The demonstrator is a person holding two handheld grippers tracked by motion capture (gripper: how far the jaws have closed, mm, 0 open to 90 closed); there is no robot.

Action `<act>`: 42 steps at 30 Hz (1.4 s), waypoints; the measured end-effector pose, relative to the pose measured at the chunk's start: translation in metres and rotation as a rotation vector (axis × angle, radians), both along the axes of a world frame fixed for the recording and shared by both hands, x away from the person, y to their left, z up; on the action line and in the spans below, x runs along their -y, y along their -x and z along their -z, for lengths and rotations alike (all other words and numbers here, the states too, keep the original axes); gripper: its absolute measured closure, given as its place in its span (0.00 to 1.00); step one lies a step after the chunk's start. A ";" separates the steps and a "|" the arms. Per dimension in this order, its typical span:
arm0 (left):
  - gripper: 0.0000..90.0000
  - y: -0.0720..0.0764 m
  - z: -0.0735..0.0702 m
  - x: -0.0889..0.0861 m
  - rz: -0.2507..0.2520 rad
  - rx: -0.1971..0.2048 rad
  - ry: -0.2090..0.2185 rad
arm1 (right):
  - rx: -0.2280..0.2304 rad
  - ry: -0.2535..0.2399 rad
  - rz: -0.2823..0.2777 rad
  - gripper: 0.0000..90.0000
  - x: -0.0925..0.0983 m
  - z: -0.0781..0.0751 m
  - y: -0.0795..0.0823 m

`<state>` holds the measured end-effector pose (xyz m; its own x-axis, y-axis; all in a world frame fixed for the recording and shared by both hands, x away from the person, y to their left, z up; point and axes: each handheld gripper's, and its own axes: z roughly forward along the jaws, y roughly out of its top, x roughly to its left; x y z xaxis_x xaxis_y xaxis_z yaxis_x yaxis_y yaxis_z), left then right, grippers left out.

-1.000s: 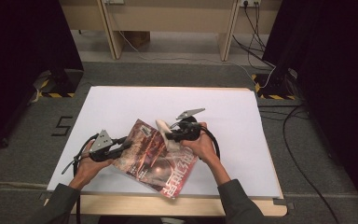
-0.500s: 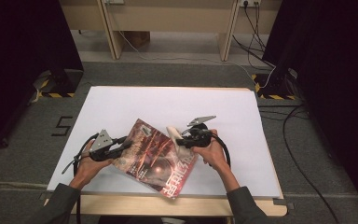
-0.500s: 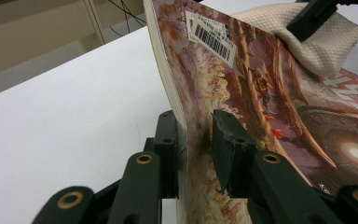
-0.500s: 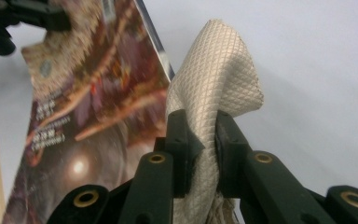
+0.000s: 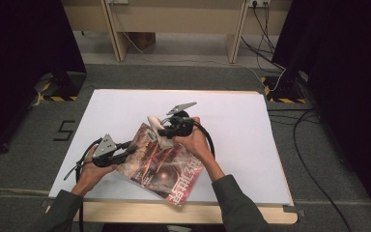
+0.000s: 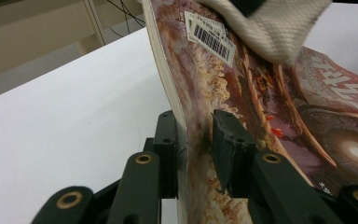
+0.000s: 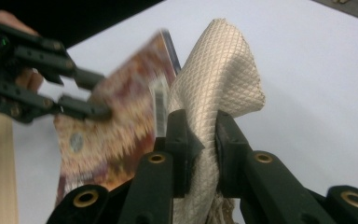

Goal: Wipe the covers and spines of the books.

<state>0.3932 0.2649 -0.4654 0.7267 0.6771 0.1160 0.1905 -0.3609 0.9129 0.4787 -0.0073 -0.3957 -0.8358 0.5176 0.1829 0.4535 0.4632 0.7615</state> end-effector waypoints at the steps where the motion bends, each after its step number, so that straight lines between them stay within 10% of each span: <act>1: 0.80 0.000 0.000 0.000 0.000 0.000 -0.001 | -0.001 -0.002 0.000 0.87 -0.005 -0.002 -0.002; 14: 0.80 0.000 0.001 0.000 -0.001 0.004 -0.003 | 0.014 -0.008 -0.026 0.87 -0.020 -0.010 -0.007; 42: 0.79 0.000 0.000 0.000 0.000 0.003 0.001 | -0.098 0.022 0.046 0.87 0.089 0.047 0.025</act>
